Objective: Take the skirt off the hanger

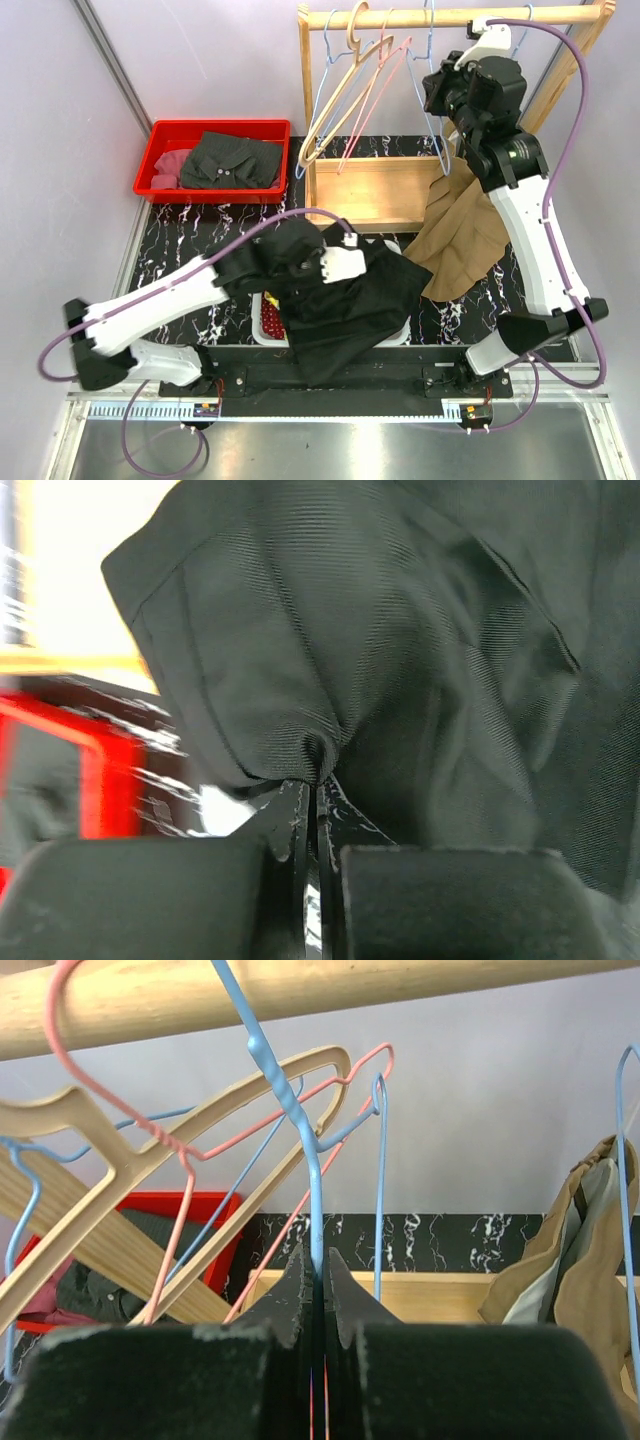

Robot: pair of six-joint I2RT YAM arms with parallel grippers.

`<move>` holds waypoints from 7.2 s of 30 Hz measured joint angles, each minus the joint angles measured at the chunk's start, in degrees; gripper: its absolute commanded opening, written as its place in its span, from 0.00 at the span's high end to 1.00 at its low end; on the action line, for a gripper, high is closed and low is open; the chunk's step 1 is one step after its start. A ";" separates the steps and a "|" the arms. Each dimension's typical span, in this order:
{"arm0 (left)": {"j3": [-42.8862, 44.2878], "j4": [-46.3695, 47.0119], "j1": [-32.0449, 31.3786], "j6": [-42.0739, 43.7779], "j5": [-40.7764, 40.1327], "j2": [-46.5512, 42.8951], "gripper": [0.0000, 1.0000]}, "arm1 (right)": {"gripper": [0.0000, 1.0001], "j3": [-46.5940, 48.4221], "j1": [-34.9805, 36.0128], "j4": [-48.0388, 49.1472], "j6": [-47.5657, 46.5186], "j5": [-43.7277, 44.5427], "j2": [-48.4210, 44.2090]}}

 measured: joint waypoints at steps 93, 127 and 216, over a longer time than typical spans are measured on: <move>41.16 -17.03 0.92 -2.43 -8.22 2.32 0.01 | 1.00 7.48 -16.90 -6.86 -1.68 7.72 -1.33; 62.93 -18.40 2.58 -4.92 12.59 14.12 0.01 | 1.00 0.39 -6.78 -29.33 16.87 -58.01 -39.58; 50.23 -10.67 25.22 -8.24 44.68 8.17 0.69 | 1.00 -35.71 -6.34 -11.23 15.23 -58.31 -53.94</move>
